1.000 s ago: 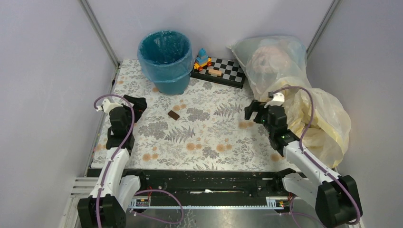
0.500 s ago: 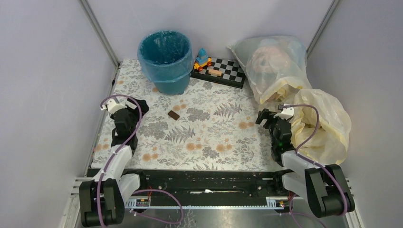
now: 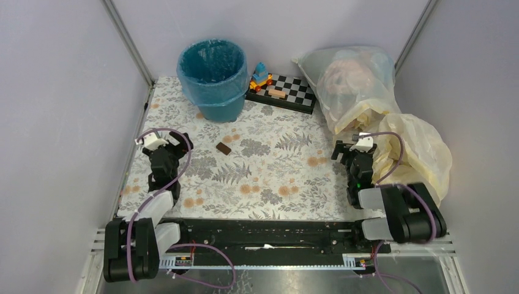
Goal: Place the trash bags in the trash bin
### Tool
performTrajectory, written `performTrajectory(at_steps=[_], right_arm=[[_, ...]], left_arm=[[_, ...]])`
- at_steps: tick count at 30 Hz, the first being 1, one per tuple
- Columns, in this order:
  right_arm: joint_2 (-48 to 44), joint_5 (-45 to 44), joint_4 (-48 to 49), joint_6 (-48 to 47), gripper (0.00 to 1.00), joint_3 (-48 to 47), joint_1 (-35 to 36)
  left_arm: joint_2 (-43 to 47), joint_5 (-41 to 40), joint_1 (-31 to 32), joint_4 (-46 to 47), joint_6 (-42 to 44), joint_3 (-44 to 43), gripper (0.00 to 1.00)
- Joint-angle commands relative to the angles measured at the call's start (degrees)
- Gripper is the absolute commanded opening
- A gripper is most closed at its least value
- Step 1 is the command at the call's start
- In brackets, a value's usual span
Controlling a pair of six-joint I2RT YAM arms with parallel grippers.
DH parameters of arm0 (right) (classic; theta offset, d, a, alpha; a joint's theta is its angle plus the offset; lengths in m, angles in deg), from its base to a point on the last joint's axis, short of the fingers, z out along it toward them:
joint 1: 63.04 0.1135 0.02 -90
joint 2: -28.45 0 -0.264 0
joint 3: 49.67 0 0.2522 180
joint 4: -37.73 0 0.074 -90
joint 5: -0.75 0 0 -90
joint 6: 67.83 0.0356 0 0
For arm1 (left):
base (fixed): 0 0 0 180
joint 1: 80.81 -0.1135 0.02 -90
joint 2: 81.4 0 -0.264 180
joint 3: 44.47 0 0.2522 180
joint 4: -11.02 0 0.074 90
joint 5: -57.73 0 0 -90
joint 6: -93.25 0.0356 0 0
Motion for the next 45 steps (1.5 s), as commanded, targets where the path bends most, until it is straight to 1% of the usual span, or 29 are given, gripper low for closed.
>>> performTrajectory(at_steps=[1, 2, 3, 5, 6, 8, 10, 12, 18, 19, 21, 24, 25, 26, 27, 30, 45], right_arm=[[13.29, -4.76, 20.39, -1.99, 0.96, 1.64, -0.58], [16.78, -5.25, 24.77, -2.49, 0.98, 1.63, -0.59], [17.28, -5.86, 25.21, -2.49, 0.99, 1.54, -0.59], [13.67, -7.16, 14.15, -0.82, 1.00, -0.88, -0.67], [14.08, -8.19, 12.42, -0.26, 1.00, -2.61, -0.88], [15.49, -7.63, 13.03, -0.17, 1.00, -3.51, -1.38], [14.54, -6.93, 8.80, 0.33, 1.00, -4.71, -2.22], [14.88, -6.26, 9.45, 0.34, 1.00, -4.69, -2.55], [14.99, -6.13, 9.56, 0.34, 1.00, -4.69, -2.66], [14.99, -6.03, 9.58, 0.34, 1.00, -4.65, -2.68], [14.99, -6.01, 9.58, 0.34, 1.00, -4.64, -2.72], [14.97, -6.03, 9.83, 0.34, 1.00, -4.57, -2.70], [14.99, -6.01, 9.92, 0.34, 1.00, -4.56, -2.74], [14.99, -6.08, 9.93, 0.34, 1.00, -4.56, -2.72], [14.99, -6.02, 9.93, 0.34, 1.00, -4.56, -2.72], [14.99, -6.04, 9.93, 0.34, 1.00, -4.56, -2.75], [14.99, -6.00, 9.88, 0.34, 1.00, -4.56, -2.69]], left_arm=[[-4.59, -0.11, 0.03, 14.57, 8.51, 3.46, 0.99], [-5.52, 0.25, -0.05, 15.29, 9.65, 3.66, 0.99], [-6.15, 0.69, 0.00, 15.58, 9.91, 3.61, 0.99], [-7.58, 2.95, -0.02, 17.70, 10.81, 3.55, 0.99], [-8.55, 3.68, 0.01, 18.26, 12.14, 3.18, 0.99], [-11.30, 2.65, 0.03, 20.18, 13.31, 2.78, 0.99], [-14.71, 2.01, 0.03, 24.14, 14.42, 3.18, 0.99], [-17.51, 3.11, 0.01, 26.74, 15.38, 2.94, 0.99], [-22.97, 7.51, 0.21, 30.63, 17.49, 2.26, 0.99], [-23.20, 8.52, 0.45, 30.11, 17.92, 1.98, 0.99], [-24.15, 8.22, 1.85, 30.56, 19.26, 1.78, 0.99], [-28.66, 9.82, 4.06, 36.18, 22.29, 2.17, 0.99], [-28.10, 8.95, 4.53, 33.45, 23.45, 1.55, 0.99], [-27.95, 8.09, 6.38, 32.46, 24.33, 1.34, 0.99], [-28.40, 6.18, 7.26, 33.72, 25.03, 1.40, 0.99], [-28.47, 2.33, 7.52, 32.04, 23.40, 0.52, 0.99], [-28.49, 2.20, 7.50, 32.17, 23.36, 0.53, 0.99]])
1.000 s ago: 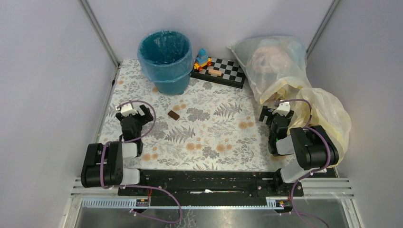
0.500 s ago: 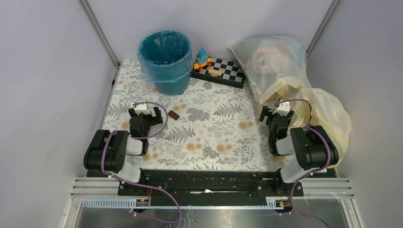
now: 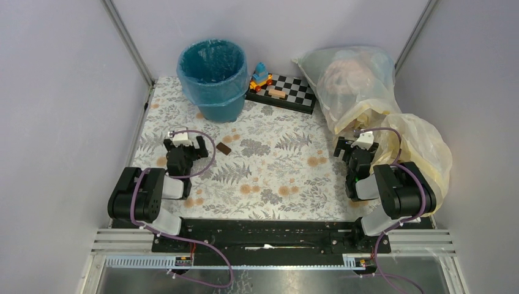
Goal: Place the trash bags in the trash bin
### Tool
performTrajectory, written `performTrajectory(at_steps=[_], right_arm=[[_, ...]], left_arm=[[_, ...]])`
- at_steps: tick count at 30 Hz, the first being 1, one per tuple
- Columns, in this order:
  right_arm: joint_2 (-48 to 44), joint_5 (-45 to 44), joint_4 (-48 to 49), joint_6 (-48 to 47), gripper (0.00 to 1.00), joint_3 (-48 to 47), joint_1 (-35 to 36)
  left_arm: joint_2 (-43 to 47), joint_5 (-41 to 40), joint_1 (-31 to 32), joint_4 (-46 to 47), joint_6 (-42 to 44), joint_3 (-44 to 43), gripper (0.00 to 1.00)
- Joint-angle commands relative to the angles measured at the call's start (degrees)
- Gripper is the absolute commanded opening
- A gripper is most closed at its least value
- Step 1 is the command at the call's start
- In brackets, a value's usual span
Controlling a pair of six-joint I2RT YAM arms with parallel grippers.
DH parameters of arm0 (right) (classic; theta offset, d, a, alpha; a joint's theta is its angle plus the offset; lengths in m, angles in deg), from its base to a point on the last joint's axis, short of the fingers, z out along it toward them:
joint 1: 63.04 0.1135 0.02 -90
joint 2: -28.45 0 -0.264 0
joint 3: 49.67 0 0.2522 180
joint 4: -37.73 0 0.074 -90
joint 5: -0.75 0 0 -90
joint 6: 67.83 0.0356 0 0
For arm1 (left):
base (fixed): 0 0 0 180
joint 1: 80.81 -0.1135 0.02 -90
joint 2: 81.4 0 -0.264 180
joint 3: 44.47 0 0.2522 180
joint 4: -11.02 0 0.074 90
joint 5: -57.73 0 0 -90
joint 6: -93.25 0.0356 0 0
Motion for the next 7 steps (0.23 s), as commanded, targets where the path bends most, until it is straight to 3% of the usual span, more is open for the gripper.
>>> performTrajectory(at_steps=[1, 7], right_arm=[[-0.81, -1.30, 1.95, 0.21, 1.00, -0.73, -0.33], [-0.81, -1.27, 1.95, 0.21, 1.00, -0.73, -0.34]], left_arm=[[-0.27, -1.02, -0.13, 3.62, 0.54, -1.27, 0.99], [-0.25, -1.00, -0.13, 3.49, 0.54, -1.35, 0.99]])
